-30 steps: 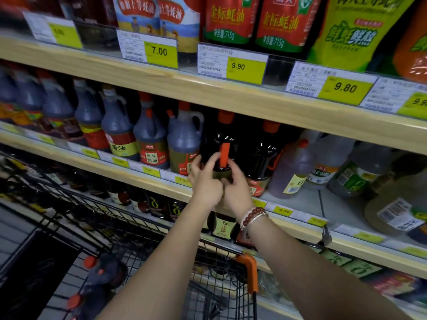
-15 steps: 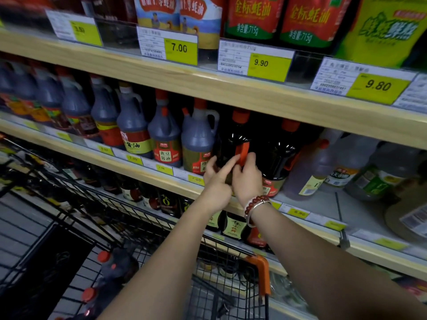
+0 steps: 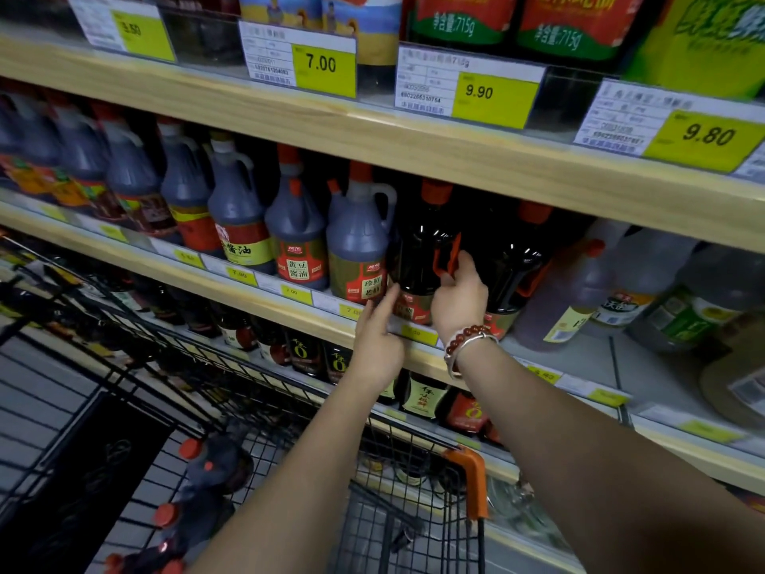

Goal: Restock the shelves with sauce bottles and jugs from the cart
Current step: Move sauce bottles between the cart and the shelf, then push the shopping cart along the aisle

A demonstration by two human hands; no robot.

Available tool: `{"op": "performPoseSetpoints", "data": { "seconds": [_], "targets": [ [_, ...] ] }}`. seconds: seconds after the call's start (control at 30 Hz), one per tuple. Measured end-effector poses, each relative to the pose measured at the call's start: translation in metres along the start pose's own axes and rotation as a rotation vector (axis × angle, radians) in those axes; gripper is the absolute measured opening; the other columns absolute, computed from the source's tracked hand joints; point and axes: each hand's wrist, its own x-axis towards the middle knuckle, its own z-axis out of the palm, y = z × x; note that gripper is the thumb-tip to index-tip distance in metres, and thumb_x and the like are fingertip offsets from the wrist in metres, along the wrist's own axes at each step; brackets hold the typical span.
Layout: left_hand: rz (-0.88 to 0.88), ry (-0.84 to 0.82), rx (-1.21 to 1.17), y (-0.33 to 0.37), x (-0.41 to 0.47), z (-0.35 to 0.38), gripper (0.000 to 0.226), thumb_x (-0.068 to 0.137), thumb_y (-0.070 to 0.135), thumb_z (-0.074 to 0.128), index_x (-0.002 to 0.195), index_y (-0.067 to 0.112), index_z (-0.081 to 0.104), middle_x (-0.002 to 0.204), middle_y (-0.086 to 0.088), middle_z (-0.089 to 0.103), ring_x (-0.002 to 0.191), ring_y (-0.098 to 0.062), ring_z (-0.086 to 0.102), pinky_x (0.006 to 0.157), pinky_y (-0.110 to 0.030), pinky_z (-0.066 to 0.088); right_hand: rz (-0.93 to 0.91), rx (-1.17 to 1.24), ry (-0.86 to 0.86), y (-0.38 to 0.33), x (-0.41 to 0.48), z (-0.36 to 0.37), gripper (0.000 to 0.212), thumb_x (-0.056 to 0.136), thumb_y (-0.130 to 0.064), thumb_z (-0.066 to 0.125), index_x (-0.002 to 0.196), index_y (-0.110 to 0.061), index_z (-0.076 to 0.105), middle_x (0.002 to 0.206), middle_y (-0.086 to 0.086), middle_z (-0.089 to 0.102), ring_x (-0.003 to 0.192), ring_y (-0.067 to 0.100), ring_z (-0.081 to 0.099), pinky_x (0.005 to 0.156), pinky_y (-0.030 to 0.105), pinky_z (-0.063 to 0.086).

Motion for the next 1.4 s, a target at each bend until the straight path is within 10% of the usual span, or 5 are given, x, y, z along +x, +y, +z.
{"op": "performPoseSetpoints", "data": {
  "seconds": [0.27, 0.47, 0.83, 1.1, 1.4],
  "targets": [
    [-0.008, -0.023, 0.064, -0.008, -0.008, 0.006, 0.086, 0.078, -0.02, 0.03, 0.148, 0.03, 0.023, 0.158, -0.003, 0.009, 0.147, -0.015, 0.004, 0.113, -0.021, 0.013, -0.038, 0.034, -0.118, 0.006, 0.002, -0.006, 0.037, 0.094, -0.002, 0.036, 0.129, -0.005, 0.045, 0.114, 0.021, 0.063, 0.091, 0.03, 0.058, 0.07, 0.02, 0.036],
    [0.005, -0.017, 0.08, -0.017, -0.012, 0.004, 0.084, 0.077, -0.012, 0.04, 0.146, 0.036, 0.027, 0.155, 0.002, 0.026, 0.145, -0.022, 0.02, 0.116, -0.049, 0.026, -0.167, -0.006, -0.29, 0.039, -0.076, -0.028, 0.051, 0.096, -0.007, 0.038, 0.144, -0.015, 0.027, 0.147, 0.005, 0.038, 0.13, 0.021, 0.045, 0.101, 0.022, 0.037],
    [-0.538, -0.205, 0.305, -0.092, -0.147, 0.053, 0.051, 0.093, 0.001, 0.043, 0.143, 0.01, 0.036, 0.103, -0.015, 0.061, 0.066, -0.024, 0.056, 0.052, -0.024, 0.042, -0.235, -0.77, -1.09, 0.182, -0.193, -0.092, 0.053, 0.085, 0.006, 0.037, 0.129, -0.019, 0.05, 0.145, 0.006, 0.039, 0.136, 0.023, 0.029, 0.112, 0.04, 0.027],
    [-0.69, -0.453, 0.455, -0.128, -0.207, 0.105, 0.038, 0.094, 0.012, 0.05, 0.132, 0.008, 0.051, 0.142, -0.012, 0.047, 0.127, -0.025, 0.047, 0.099, -0.021, 0.036, -0.464, -0.971, -1.415, 0.211, -0.187, -0.121, 0.067, 0.087, 0.008, 0.037, 0.142, -0.029, 0.032, 0.159, 0.005, -0.004, 0.145, 0.026, -0.017, 0.116, 0.054, -0.011],
    [-0.761, -0.187, 0.638, -0.144, -0.254, 0.156, 0.032, 0.091, 0.022, 0.05, 0.122, 0.016, 0.055, 0.118, -0.009, 0.063, 0.109, -0.026, 0.059, 0.094, -0.035, 0.049, -0.743, -1.002, -1.503, 0.219, -0.184, -0.129, 0.064, 0.085, -0.002, 0.045, 0.141, -0.03, 0.031, 0.157, 0.008, 0.009, 0.146, 0.024, -0.006, 0.116, 0.054, -0.001]
  ]
}}
